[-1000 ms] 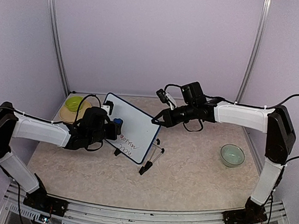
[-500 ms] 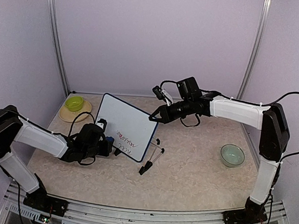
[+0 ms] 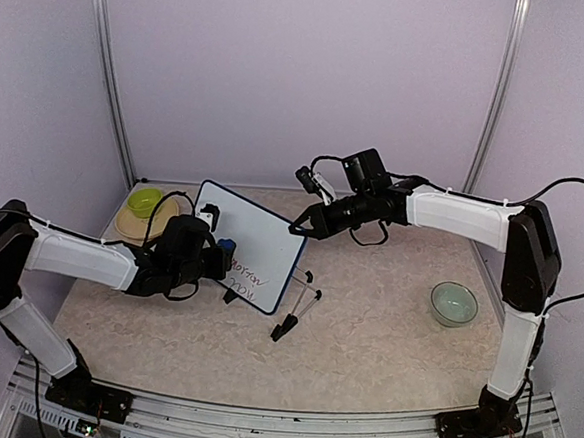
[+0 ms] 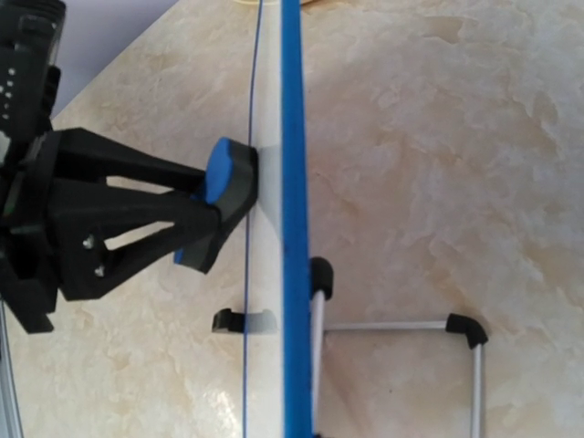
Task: Erase the whiteboard
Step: Erase the center of the whiteboard.
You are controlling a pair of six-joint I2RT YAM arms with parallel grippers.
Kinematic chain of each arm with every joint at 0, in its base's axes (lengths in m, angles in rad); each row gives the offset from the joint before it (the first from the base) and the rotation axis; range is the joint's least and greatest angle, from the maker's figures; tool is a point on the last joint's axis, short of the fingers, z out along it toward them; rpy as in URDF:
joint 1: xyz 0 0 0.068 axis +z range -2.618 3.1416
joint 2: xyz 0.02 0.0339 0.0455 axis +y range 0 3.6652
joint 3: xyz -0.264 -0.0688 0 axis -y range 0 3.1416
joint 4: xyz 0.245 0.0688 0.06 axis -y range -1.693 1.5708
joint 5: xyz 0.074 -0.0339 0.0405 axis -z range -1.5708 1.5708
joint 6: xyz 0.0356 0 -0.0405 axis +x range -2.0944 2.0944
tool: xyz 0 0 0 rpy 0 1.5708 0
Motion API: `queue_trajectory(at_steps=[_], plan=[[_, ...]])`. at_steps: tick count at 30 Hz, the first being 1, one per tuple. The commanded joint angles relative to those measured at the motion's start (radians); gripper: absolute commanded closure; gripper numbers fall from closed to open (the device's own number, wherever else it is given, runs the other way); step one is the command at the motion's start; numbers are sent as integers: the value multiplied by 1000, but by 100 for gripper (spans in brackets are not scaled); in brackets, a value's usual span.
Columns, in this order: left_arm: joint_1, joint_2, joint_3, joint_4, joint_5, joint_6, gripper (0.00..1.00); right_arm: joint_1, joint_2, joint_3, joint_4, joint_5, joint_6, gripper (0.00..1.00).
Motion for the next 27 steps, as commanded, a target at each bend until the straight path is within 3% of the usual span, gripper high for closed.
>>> queue_trajectory(at_steps=[1, 14, 27], plan=[[-5, 31, -23, 43, 26, 4, 89, 29, 39, 6, -50, -24, -60, 100], [-21, 24, -197, 85, 32, -70, 89, 29, 53, 18, -42, -36, -55, 100], [-5, -4, 46, 23, 12, 45, 88, 29, 49, 12, -49, -30, -54, 100]])
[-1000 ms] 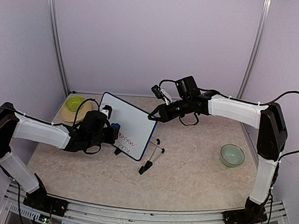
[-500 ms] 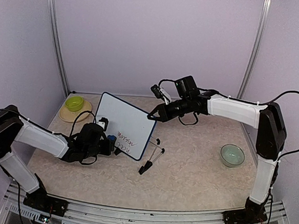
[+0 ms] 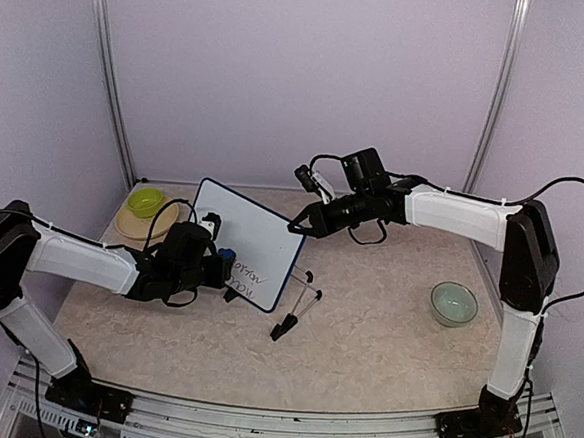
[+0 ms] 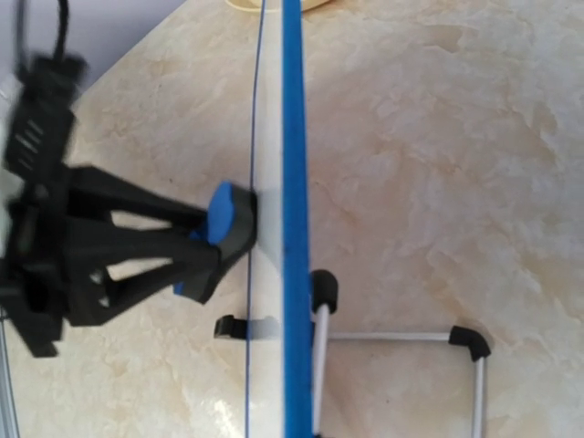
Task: Erase the whiteboard
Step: Erase the center of the whiteboard.
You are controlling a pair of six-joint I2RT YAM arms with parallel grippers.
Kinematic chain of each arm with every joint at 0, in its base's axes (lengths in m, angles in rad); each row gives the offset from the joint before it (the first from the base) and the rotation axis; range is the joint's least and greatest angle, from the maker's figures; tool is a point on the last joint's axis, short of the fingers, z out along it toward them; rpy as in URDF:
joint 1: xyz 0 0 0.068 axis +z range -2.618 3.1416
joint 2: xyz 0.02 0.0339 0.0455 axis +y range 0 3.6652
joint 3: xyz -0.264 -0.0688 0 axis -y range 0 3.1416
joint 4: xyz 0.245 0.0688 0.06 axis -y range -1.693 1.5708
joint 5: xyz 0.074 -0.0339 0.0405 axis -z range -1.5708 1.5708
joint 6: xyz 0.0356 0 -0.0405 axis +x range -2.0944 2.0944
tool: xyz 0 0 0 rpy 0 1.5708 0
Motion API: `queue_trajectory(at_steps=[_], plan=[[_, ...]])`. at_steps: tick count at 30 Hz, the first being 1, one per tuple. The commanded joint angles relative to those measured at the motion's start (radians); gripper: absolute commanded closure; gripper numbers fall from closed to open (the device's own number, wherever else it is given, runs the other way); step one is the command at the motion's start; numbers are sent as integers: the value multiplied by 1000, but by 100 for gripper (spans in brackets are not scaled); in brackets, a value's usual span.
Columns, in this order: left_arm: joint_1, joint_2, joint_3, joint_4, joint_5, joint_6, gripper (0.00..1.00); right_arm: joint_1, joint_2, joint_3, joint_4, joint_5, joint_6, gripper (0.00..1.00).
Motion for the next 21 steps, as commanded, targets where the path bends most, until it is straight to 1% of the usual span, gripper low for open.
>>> queue_trajectory(at_steps=[1, 6, 16, 18, 21], plan=[[11, -7, 103, 36, 7, 59, 88, 29, 37, -4, -54, -26, -52, 100], [6, 6, 62, 40, 22, 41, 89, 29, 38, -7, -50, -28, -52, 100], [-13, -2, -162, 80, 29, -63, 89, 29, 51, 17, -57, -32, -55, 100], [-16, 1, -170, 81, 26, -67, 89, 29, 55, 21, -56, -35, -53, 100], [-16, -5, -140, 66, 12, -48, 89, 29, 62, 25, -57, -38, -49, 100]])
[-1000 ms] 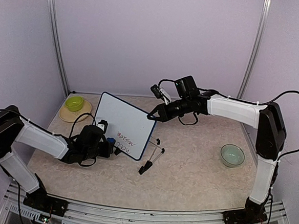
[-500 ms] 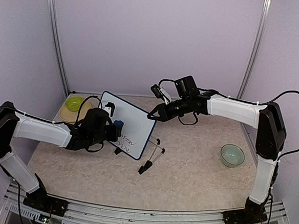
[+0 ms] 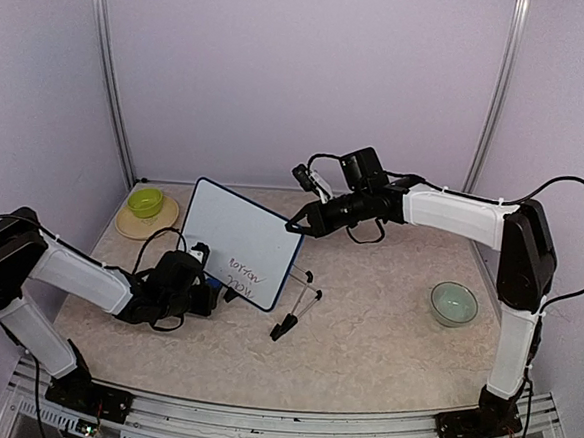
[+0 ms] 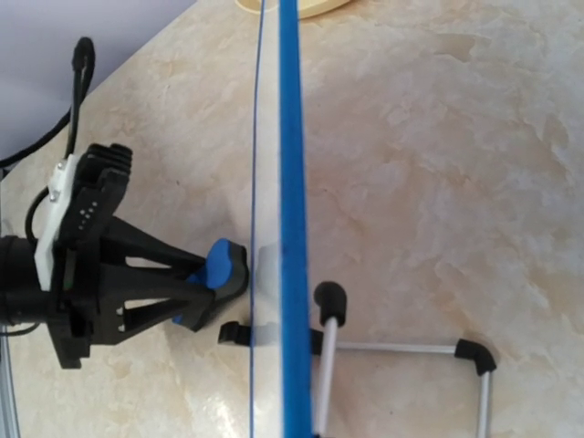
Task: Erase the whiteboard
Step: Erase the center of the whiteboard.
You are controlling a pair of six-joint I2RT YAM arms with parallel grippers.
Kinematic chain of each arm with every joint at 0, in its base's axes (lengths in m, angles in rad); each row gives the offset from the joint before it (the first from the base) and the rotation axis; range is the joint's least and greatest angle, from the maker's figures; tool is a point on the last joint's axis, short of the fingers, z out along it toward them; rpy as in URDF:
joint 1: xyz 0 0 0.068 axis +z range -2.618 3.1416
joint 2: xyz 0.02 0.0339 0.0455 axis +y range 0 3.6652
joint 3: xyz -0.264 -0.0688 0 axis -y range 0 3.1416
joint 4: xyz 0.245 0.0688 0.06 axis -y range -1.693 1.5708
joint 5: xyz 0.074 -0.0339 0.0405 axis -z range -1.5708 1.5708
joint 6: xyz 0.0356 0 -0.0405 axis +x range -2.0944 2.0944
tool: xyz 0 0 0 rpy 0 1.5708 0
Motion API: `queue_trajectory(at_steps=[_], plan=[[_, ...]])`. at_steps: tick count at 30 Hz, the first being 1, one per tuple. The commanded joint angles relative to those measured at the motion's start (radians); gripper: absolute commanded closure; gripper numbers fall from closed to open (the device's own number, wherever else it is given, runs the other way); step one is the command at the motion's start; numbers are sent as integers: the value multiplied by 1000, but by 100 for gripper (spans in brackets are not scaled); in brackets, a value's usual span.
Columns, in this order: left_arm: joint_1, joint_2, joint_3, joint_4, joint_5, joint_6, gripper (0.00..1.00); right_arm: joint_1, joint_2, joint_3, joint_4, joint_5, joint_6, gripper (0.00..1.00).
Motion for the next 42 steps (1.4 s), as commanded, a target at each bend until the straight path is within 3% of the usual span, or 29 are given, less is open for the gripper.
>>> queue_trajectory(at_steps=[1, 12, 29, 42], plan=[[-7, -7, 49, -6, -10, 8, 89, 29, 47, 8, -60, -25, -33, 100], [8, 16, 298, -55, -21, 119, 89, 29, 47, 15, -73, -16, -35, 100], [-18, 53, 21, 43, 15, -11, 89, 29, 85, 51, -72, -29, -33, 100], [-2, 27, 235, -16, -16, 76, 89, 29, 74, 31, -67, -25, -26, 100]])
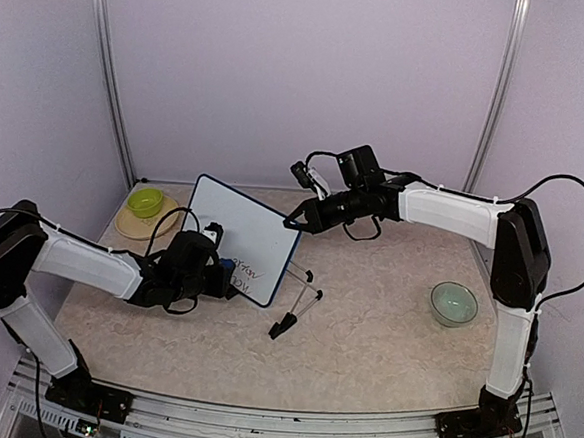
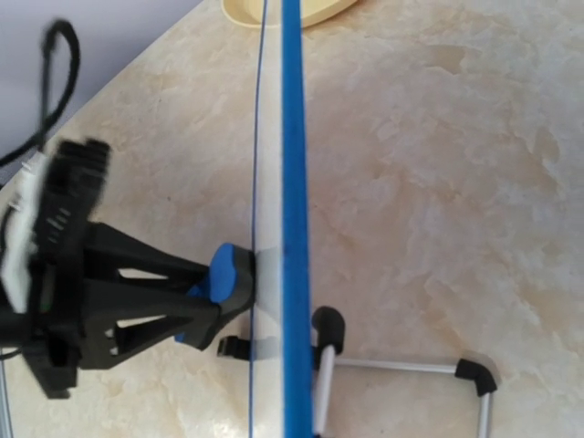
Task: Erase the whiteboard
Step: Erase the center of the whiteboard.
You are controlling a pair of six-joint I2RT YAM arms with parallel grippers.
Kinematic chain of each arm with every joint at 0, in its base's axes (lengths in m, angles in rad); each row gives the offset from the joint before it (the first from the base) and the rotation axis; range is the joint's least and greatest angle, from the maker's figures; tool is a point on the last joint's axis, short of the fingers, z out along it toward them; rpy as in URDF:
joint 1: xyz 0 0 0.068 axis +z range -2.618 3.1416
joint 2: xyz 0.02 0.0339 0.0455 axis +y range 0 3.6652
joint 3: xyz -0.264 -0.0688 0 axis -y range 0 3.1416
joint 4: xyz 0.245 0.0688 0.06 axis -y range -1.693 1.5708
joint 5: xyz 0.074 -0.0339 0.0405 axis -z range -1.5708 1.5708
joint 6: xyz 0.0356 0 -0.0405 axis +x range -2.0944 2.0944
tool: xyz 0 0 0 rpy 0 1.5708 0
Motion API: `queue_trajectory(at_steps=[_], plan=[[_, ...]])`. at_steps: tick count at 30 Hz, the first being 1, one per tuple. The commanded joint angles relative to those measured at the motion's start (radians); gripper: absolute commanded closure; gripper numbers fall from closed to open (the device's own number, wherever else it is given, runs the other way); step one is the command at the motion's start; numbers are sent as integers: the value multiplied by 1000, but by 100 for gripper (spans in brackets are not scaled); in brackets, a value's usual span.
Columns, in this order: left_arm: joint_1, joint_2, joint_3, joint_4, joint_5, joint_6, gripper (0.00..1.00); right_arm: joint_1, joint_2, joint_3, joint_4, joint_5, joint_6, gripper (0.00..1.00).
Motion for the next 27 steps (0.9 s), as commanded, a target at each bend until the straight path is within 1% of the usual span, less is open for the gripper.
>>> queue_trajectory(at_steps=[1, 4, 7, 18, 22, 27], plan=[[8, -3, 104, 48, 8, 36, 89, 29, 35, -22, -63, -30, -42, 100], [8, 6, 108, 53, 20, 36, 89, 29, 32, -30, -58, -29, -42, 100], [6, 18, 82, 66, 34, 23, 89, 29, 33, -37, -51, -33, -41, 100], [-7, 2, -120, 124, 40, -49, 89, 29, 53, -26, -48, -41, -41, 100], [-7, 8, -101, 116, 32, -38, 89, 29, 54, -17, -46, -42, -36, 100], [-5, 7, -17, 98, 29, -12, 89, 29, 52, -10, -52, -40, -35, 100]])
